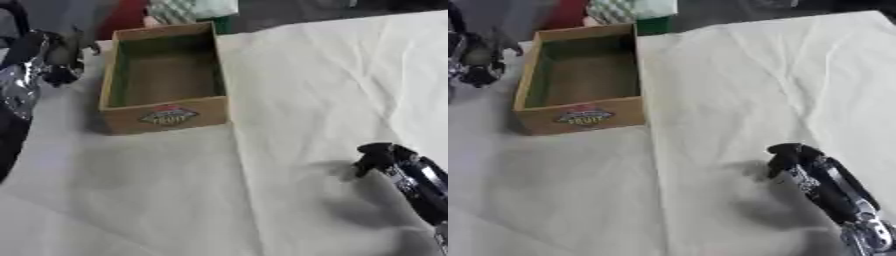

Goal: Pick up objects on the table and place them in the box.

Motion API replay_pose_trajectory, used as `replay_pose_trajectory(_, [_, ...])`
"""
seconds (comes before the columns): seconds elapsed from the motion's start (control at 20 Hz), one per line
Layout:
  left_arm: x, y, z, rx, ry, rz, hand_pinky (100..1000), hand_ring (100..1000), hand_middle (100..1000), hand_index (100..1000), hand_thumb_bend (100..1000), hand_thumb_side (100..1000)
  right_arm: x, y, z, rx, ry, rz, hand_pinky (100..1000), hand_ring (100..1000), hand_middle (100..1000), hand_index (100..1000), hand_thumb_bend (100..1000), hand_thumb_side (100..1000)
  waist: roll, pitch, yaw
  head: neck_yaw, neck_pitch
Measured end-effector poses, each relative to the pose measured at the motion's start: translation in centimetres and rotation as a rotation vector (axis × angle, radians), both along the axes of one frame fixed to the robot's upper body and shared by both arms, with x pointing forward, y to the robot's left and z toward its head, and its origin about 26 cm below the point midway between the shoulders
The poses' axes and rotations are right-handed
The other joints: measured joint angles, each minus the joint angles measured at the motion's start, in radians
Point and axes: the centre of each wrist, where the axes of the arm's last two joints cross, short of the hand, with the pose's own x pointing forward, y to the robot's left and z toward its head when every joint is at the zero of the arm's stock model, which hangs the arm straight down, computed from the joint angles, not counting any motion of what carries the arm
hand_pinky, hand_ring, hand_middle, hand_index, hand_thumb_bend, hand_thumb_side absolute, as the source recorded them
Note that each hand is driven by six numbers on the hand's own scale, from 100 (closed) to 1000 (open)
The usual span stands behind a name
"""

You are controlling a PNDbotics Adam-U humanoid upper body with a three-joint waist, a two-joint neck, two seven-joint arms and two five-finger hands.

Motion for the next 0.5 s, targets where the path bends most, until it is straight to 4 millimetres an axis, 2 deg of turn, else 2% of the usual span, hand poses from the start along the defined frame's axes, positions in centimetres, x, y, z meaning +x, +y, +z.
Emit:
replay_pose_trajectory(0.2, [-0.1,-0.3,1.9,0.001,-0.003,-0.073,547,295,277,400,100,163,0.0,-0.1,-0.1,0.003,0.005,-0.001,757,538,547,754,100,677,0.001,-0.012,0.007,-0.004,0.0])
replay_pose_trajectory(0.5, [0.3,-2.8,4.8,0.057,-0.015,-0.231,545,297,278,400,100,153,0.0,-0.1,-0.2,0.005,0.013,0.001,757,537,547,754,100,671,-0.001,-0.024,0.009,-0.007,0.0])
